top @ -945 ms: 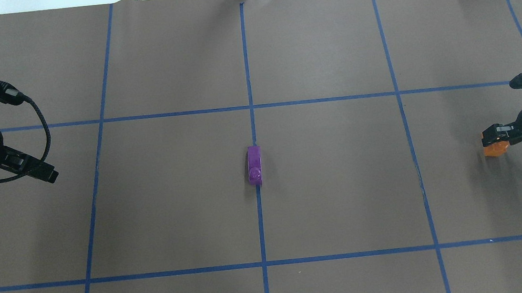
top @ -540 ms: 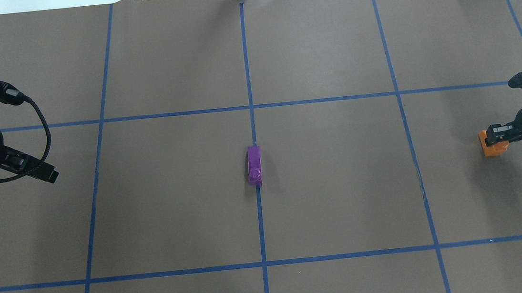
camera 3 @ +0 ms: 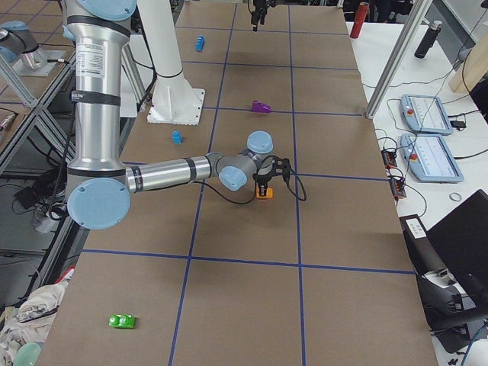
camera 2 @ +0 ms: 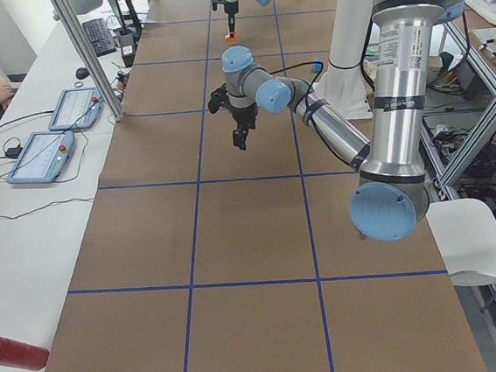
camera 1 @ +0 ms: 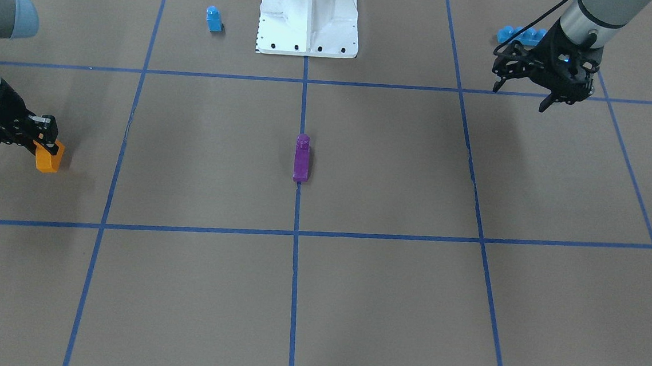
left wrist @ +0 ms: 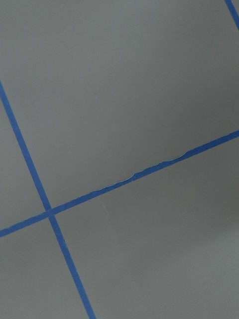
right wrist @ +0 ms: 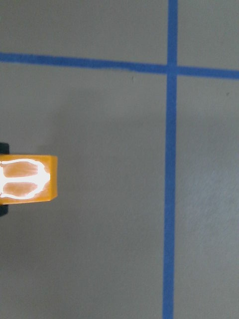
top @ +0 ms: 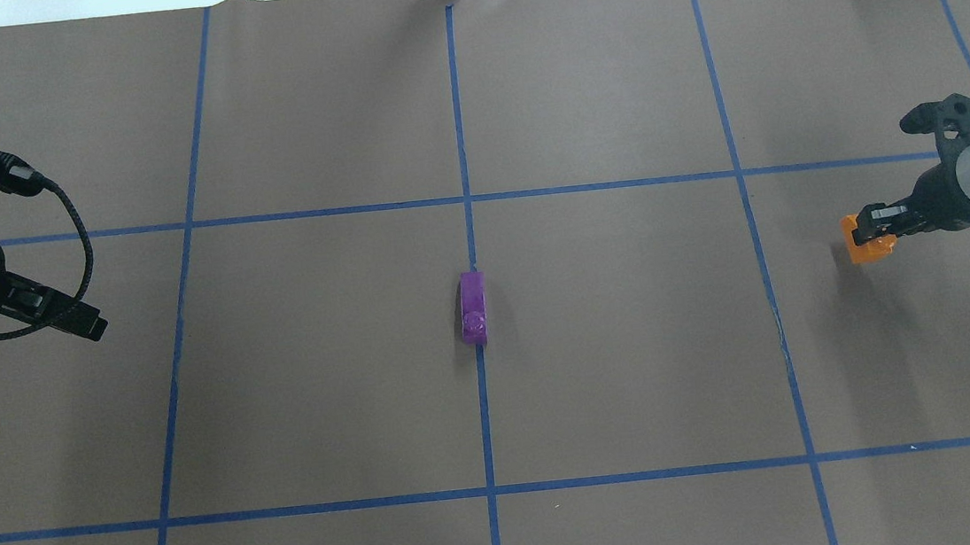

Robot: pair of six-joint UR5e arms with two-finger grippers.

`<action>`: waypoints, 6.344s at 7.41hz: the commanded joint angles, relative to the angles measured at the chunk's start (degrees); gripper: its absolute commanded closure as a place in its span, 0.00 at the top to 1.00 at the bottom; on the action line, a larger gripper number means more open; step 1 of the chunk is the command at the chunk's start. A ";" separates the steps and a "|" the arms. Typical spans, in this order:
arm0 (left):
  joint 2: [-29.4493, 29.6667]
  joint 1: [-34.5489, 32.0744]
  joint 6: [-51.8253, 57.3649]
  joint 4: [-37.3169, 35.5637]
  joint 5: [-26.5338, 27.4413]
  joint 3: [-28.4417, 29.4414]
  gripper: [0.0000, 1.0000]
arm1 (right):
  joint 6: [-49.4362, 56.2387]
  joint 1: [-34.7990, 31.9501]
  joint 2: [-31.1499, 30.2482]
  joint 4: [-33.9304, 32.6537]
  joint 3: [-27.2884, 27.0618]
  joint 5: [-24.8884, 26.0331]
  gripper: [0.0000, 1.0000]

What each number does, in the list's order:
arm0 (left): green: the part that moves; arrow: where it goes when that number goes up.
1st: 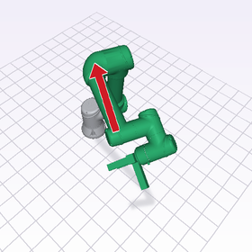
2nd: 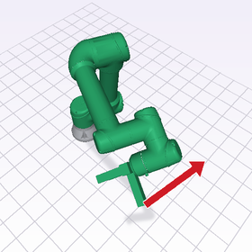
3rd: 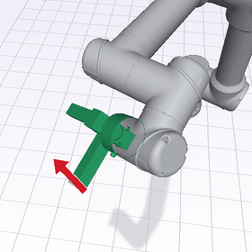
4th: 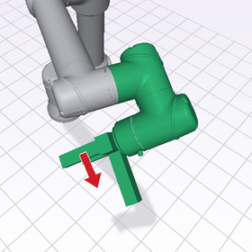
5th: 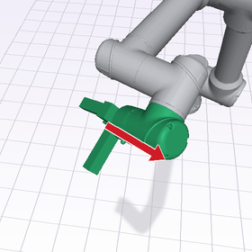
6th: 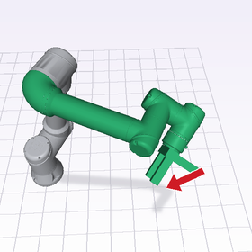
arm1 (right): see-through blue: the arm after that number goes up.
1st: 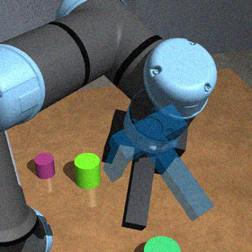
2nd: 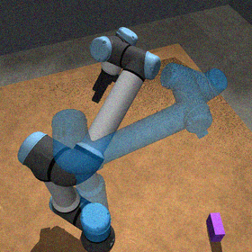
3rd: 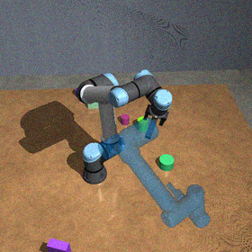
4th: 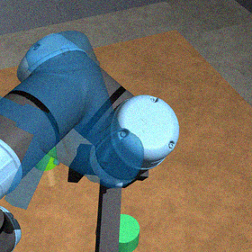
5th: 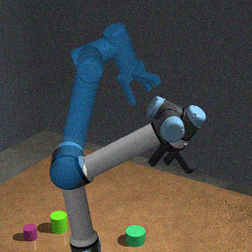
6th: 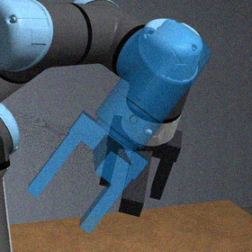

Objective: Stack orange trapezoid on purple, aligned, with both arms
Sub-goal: 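Grasp the orange trapezoid block with the right gripper and lift it, then carry the orange block with the right gripper over the purple block, then lower the orange block onto the purple block, aligning their edges, then open the right gripper and raise it away from the stack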

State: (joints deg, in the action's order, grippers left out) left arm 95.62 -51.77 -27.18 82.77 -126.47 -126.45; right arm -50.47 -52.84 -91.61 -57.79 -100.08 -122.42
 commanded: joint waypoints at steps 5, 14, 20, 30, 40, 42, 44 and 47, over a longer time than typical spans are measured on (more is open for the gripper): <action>-7.71 -8.23 14.84 -0.77 -0.09 0.51 1.00 | -9.49 11.06 26.52 -26.39 -2.66 1.82 0.00; -8.17 -9.93 17.25 -0.68 -2.99 2.35 1.00 | -28.72 26.74 45.37 -32.13 6.30 19.24 0.00; -7.99 -9.84 17.16 -0.33 -2.99 3.41 1.00 | -28.72 27.27 46.60 -33.09 7.18 19.85 0.00; -7.81 -9.84 17.16 -0.07 -3.08 4.37 1.00 | -28.72 30.43 47.40 -33.09 10.87 25.47 0.00; -11.51 -23.17 16.94 -0.07 -2.90 7.96 1.00 | -17.79 13.06 47.75 -45.53 2.37 7.14 1.00; -11.59 -30.55 28.11 -0.77 -3.08 13.40 1.00 | -6.80 6.82 41.20 -49.08 -3.33 4.05 1.00; -17.88 -32.07 31.56 1.32 -3.43 14.83 1.00 | 8.81 -2.92 30.31 -49.09 -7.83 -2.36 1.00; -17.92 -35.24 31.75 1.69 -7.71 14.57 1.00 | 41.03 -20.12 14.76 -48.65 -7.24 -7.98 1.00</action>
State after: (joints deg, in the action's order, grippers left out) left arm 78.09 -86.08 4.36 84.33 -131.70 -111.88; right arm -23.99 -65.06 -69.99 -106.54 -107.69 -127.44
